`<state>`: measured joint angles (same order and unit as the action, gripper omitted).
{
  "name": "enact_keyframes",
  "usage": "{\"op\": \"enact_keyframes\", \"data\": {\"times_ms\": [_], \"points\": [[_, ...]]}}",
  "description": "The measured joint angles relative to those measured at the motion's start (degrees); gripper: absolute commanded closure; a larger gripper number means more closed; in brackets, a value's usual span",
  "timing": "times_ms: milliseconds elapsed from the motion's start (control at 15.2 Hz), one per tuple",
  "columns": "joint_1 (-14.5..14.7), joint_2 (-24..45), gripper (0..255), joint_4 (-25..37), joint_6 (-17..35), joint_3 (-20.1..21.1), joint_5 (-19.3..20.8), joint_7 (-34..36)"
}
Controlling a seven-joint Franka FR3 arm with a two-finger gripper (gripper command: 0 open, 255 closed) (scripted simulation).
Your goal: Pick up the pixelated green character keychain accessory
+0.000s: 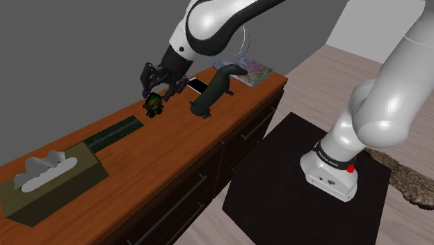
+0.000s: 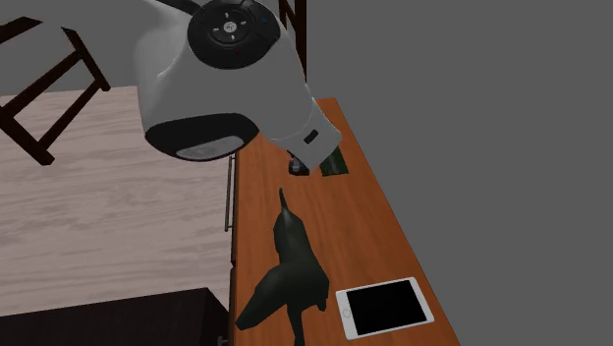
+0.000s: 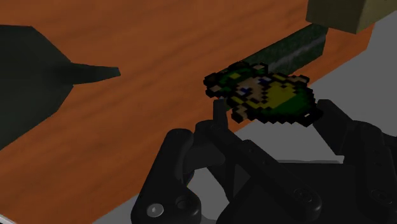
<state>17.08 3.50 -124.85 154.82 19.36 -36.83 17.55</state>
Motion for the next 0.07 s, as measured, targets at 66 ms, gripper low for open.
{"op": "enact_keyframes", "data": {"times_ms": [66], "points": [[-0.06, -0.21, 255, 0.19, -0.39, -0.08, 0.24, 0.23]]}}
